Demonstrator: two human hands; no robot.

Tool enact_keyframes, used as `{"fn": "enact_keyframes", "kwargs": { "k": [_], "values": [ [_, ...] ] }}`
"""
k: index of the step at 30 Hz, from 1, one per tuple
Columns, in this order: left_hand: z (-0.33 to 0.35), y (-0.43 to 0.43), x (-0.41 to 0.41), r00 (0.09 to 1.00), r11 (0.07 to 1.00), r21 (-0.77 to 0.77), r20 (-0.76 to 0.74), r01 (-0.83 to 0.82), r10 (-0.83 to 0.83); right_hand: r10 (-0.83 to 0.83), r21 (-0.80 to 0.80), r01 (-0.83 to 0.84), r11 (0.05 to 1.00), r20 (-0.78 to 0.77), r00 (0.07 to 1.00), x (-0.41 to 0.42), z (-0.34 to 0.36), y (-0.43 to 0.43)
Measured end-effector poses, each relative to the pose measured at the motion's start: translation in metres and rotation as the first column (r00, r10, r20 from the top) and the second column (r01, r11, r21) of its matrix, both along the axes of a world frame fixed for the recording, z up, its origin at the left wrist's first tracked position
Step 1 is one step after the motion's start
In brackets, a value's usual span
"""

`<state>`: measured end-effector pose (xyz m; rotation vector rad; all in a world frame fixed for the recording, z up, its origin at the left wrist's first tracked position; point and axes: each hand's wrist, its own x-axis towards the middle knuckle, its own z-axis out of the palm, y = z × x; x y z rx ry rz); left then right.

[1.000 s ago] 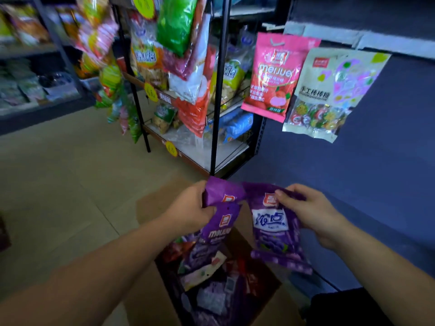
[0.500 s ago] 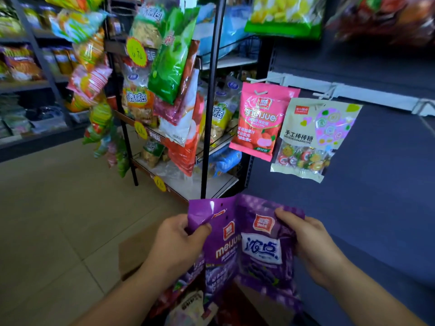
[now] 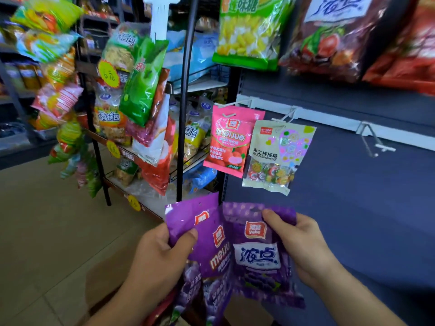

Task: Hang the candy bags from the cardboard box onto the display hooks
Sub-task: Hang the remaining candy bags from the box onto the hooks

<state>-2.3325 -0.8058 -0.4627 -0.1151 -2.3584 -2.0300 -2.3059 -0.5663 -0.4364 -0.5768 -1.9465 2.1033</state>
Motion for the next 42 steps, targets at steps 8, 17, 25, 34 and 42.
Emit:
{"fn": "enact_keyframes", "kwargs": {
  "k": [8,17,25,34,42],
  "values": [
    [0.048,0.07,0.026,0.986,0.99,-0.119,-0.14,0.078,-0.095,-0.197,-0.002,0.198,0.98,-0.094,0.976,0.048,0.049,0.049],
    [0.106,0.154,0.029,0.926,0.954,-0.158,-0.245,0.255,-0.288,-0.388,0.004,0.4,0.917,-0.232,0.892,0.07,0.095,0.132],
    [0.114,0.168,0.016,0.915,0.95,-0.133,-0.261,0.281,-0.307,-0.349,0.077,0.391,0.917,-0.319,0.881,0.02,0.102,0.164],
    [0.107,0.172,0.006,0.945,0.953,-0.087,-0.134,0.289,-0.298,-0.254,0.072,0.29,0.954,-0.313,0.915,-0.001,0.095,0.184],
    [0.114,0.163,0.016,0.943,0.946,-0.02,-0.084,0.323,-0.323,-0.411,0.151,0.48,0.864,-0.336,0.847,-0.027,0.081,0.186]
  ]
}}
